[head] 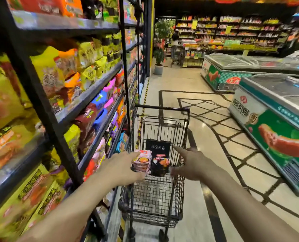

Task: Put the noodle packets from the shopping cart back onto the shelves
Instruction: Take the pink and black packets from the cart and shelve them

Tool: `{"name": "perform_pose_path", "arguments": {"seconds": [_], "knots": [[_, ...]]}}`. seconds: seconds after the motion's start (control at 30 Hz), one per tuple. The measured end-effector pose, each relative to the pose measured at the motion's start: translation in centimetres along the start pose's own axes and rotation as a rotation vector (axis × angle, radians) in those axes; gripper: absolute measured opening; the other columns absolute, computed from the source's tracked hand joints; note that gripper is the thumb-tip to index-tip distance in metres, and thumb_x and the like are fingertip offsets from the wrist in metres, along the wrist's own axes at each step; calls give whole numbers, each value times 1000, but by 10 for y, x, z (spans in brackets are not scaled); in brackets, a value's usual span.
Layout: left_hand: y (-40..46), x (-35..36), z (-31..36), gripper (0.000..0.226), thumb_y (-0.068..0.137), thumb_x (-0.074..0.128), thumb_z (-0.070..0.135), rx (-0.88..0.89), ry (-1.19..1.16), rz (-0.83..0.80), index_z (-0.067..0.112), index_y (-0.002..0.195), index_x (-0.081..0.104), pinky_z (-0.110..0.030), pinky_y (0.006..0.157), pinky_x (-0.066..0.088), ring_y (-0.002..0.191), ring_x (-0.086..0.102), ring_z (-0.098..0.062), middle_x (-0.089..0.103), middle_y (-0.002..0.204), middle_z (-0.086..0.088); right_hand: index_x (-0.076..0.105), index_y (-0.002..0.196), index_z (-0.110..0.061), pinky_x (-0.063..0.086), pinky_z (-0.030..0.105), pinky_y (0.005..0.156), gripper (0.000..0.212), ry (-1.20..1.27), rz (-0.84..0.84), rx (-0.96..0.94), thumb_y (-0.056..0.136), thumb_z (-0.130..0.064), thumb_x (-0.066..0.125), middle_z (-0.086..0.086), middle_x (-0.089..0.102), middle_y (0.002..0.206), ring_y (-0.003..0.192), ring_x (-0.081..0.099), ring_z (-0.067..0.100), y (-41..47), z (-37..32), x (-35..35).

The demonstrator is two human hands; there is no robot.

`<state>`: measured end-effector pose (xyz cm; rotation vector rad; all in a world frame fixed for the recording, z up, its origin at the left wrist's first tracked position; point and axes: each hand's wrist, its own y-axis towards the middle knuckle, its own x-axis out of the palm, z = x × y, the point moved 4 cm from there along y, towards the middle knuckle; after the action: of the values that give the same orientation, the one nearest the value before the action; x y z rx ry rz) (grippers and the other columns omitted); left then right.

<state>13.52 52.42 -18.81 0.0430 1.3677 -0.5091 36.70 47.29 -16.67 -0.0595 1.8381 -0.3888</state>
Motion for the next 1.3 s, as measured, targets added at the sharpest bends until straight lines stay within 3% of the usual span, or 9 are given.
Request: {"name": "perform_pose_path", "arguments": {"seconds": [0.2,0.33,0.47,0.57,0.7,1.0,1.17,1.23,1.3], "knots": [[101,13,-8,99,69,51,84,-61,-16,-93,57,154,8,-52,105,46,145,40,-24,31,164,9,10,159,-47,35,50,115,92,-15,-73,7,88,-63,66,10,25,166,150,29,34,109,20,-2],[156,27,-22,111,54,42,93,-84,-74,-135,56,154,10,-47,114,38,146,37,-26,34,163,1,8,160,-48,35,48,116,94,-1,-143,30,88,-64,66,8,18,169,152,26,33,166,27,10],[205,33,-32,94,78,56,77,-77,-39,-187,46,158,17,-45,113,40,147,37,-26,34,162,2,8,160,-48,36,48,118,94,2,-188,69,87,-67,64,9,20,169,152,27,33,214,34,27],[252,46,-45,97,74,57,80,-72,-64,-197,48,157,18,-41,110,43,143,43,-25,40,160,2,11,160,-47,36,50,118,93,27,-198,116,87,-67,65,9,22,168,151,30,34,250,39,43],[310,61,-62,90,84,58,75,-77,-64,-247,43,159,20,-36,102,44,142,44,-24,40,159,3,13,159,-47,33,50,119,94,78,-229,182,84,-69,66,13,30,164,149,33,35,296,46,70],[429,148,-99,88,83,55,75,-110,-101,-307,43,158,22,-41,101,50,133,53,-29,52,151,0,18,161,-39,38,49,117,91,222,-300,336,88,-61,68,17,35,161,144,41,36,386,80,133],[471,200,-110,90,85,57,73,-136,-156,-357,37,159,20,-51,108,47,138,48,-31,45,156,-2,20,160,-38,40,44,116,90,275,-361,390,88,-58,70,17,40,158,143,43,35,432,101,181],[489,223,-113,92,83,56,74,-156,-195,-367,37,159,21,-52,105,50,133,53,-32,52,151,-6,21,161,-37,40,46,116,91,298,-386,408,87,-58,70,16,41,158,143,42,36,454,110,200],[504,246,-112,92,84,56,73,-157,-195,-370,34,160,21,-50,110,46,139,48,-33,44,157,-9,21,161,-35,39,46,117,90,324,-404,433,89,-55,70,15,40,159,144,42,35,471,120,218]]}}
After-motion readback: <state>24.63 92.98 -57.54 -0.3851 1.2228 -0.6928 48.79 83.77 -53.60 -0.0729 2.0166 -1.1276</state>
